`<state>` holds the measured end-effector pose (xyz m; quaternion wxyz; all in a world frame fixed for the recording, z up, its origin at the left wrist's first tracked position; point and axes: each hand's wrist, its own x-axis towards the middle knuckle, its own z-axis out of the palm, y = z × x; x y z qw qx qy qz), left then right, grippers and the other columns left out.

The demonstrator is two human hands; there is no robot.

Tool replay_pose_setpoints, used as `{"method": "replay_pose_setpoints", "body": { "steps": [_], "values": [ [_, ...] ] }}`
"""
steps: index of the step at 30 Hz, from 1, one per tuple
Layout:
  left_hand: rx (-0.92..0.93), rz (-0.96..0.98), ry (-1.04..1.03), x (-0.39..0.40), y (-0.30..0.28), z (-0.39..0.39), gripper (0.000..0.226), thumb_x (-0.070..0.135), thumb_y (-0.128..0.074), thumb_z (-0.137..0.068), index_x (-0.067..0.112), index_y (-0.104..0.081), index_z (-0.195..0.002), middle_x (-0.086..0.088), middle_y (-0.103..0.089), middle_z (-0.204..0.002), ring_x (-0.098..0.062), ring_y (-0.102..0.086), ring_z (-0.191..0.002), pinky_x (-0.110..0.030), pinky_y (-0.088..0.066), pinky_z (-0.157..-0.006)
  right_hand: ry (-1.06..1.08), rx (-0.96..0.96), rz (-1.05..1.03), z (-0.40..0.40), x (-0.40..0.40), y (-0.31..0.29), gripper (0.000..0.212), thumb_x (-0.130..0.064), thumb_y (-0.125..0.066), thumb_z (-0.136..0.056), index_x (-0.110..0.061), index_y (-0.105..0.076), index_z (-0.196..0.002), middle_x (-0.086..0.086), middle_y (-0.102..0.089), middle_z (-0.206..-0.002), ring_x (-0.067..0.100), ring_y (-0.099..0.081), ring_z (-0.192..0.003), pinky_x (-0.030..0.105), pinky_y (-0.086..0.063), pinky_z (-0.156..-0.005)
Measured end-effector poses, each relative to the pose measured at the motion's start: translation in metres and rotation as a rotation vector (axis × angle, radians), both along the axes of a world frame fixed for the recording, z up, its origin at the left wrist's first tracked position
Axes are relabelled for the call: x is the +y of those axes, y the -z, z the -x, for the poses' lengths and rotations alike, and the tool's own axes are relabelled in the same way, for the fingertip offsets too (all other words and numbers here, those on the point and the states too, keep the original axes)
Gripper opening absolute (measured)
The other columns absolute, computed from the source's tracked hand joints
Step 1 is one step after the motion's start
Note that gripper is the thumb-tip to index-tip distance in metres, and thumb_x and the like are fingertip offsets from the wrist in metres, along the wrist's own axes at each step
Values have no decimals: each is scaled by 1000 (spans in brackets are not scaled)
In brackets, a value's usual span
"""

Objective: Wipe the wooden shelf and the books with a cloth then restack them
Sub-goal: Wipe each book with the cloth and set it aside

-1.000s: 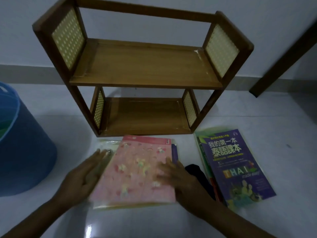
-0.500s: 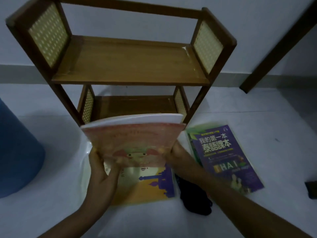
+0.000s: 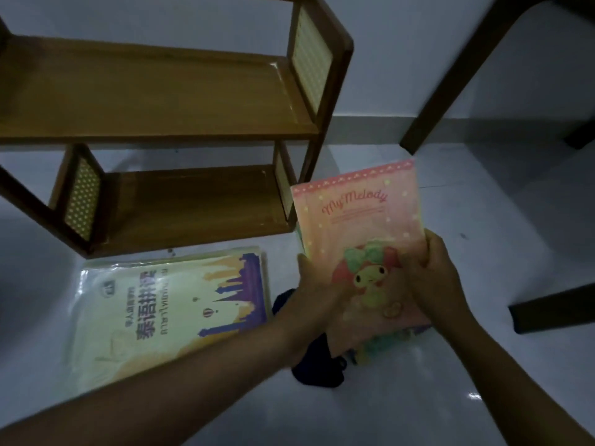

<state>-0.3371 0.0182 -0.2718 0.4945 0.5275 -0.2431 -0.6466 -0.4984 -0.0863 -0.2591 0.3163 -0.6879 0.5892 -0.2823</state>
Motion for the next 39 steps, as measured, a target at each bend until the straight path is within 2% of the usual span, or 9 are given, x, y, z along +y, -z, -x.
{"method": "replay_pose_setpoints", "body": {
  "steps": [6,10,14,19,23,25,27,31,39],
  "values": [
    [95,-62,67,-37,37,-3,65,11,-55,-92,17,-23,-148,10,-52,-133,-13,-51,-122,-26,-40,-104,74,137,-95,26,-32,71,49,-24,-63,-85,-22,-47,-131,4,-59,-122,25,-59,-109,42,-52,-89],
    [-489,43,243,-20,36,-34,80,22,-53,-97,21,5,-152,21,-18,-141,3,-19,-129,-5,-26,-93,63,436,-9,22,-23,90,42,-30,-51,-90,-11,-47,-128,14,-57,-125,36,-56,-112,48,-46,-93],
    [-1197,240,396,32,58,-99,80,46,-47,-93,25,1,-153,7,-6,-161,-10,-7,-148,-34,-12,-120,-373,383,13,-9,34,93,63,-37,-46,-94,-20,-22,-150,4,-23,-158,21,-23,-144,39,-24,-117],
    [-1527,77,428,124,88,-158,78,67,-20,-90,26,2,-153,5,8,-160,-10,9,-148,-39,1,-121,-756,604,125,-43,101,123,67,-46,-32,-89,-26,-14,-151,13,-12,-160,36,-13,-146,53,-6,-118],
    [-1601,-24,453,180,95,-196,93,77,-27,-85,21,2,-153,2,6,-162,-11,11,-148,-36,10,-118,-767,727,97,-56,99,127,73,-46,-40,-86,-25,-16,-151,15,-14,-159,42,-13,-145,60,1,-113],
    [-1570,-68,479,200,95,-214,99,80,-32,-82,20,3,-153,2,6,-162,-10,13,-148,-38,11,-117,-812,673,150,-63,101,127,68,-30,-58,-74,-20,-40,-139,17,-44,-145,41,-40,-131,61,-32,-108],
    [-1538,-41,495,207,100,-222,103,81,-35,-80,20,5,-153,2,7,-161,-8,16,-147,-36,14,-117,-710,406,131,-62,99,124,54,-15,-59,-67,-19,-52,-120,15,-63,-121,30,-52,-112,44,-51,-91],
    [-1472,34,412,210,109,-229,107,82,-39,-78,23,13,-151,6,19,-159,-7,22,-145,-36,14,-117,-424,-2,10,-101,91,74,38,-11,-52,-76,-23,-52,-112,6,-61,-102,25,-58,-95,22,-42,-77],
    [-1350,-28,291,218,118,-234,135,88,-52,-62,15,23,-147,-1,36,-153,-13,33,-141,-44,13,-117,-975,349,193,-189,171,111,43,-41,-52,-89,-24,-54,-127,6,-43,-147,26,-37,-135,42,-34,-110]
  ]
}}
